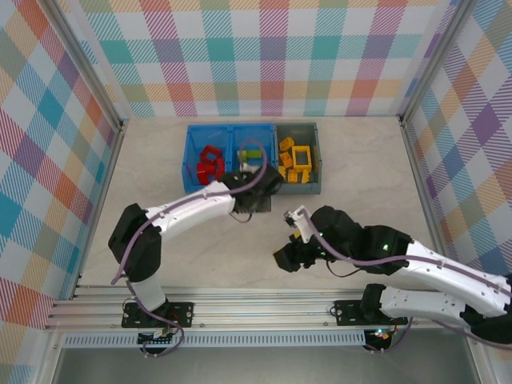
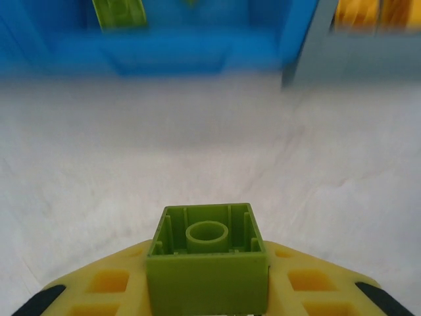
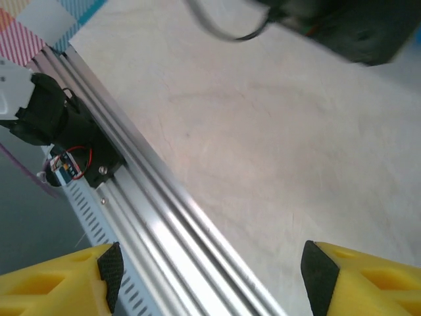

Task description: Sort the legos into containers by color

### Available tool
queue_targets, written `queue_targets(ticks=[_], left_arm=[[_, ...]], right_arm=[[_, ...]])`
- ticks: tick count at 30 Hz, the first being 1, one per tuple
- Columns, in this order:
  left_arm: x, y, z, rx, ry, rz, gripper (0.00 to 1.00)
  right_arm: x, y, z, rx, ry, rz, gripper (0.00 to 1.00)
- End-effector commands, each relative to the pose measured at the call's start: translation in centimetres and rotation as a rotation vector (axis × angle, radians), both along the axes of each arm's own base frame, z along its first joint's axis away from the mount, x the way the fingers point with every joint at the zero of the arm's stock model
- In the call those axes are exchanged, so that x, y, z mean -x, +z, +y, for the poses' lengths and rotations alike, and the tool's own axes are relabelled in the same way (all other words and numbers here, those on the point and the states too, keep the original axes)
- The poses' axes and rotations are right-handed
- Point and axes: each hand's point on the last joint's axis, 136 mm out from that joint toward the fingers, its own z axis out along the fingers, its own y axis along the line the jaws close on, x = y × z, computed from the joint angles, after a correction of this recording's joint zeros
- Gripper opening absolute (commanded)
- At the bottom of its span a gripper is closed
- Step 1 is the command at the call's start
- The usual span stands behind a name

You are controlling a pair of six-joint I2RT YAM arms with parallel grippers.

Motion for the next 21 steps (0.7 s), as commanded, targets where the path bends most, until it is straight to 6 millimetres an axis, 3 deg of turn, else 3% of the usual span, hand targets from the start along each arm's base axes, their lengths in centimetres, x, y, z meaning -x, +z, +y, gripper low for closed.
queue_targets(ticks=[1, 4, 8, 12, 17, 21], left_arm=[[-2.7, 2.8, 1.2, 0.022, -0.053, -0.001, 0.29], [-6.4, 4.0, 1.6, 0.056, -0.05, -0.015, 0.29], [-11.3, 4.2, 1.0, 0.116, -0.052, -0.019, 0.29], [-15.6, 2.9, 0.7, 0.153, -0.028, -0.003, 0.29], [-18.8, 0.4, 0.4, 0.189, -0.002, 0.037, 0.29], [-19.7, -1.7, 0.5, 0.185, 0.019, 0.075, 0.29]], right_arm=[[-3.7, 5.7, 2.3, -0.086, -0.114, -0.304, 0.74], [-6.7, 6.7, 3.6, -0.03, -0.228, -0.438, 0.74], [-10.1, 7.3, 5.9, 0.033, -0.316, -0.56, 0.75], [-14.4, 6.6, 5.2, 0.042, -0.477, -0.468, 0.75], [-18.1, 4.6, 5.0, 0.015, -0.549, -0.349, 0.76], [-19.3, 3.5, 5.4, 0.023, -0.571, -0.309, 0.76]])
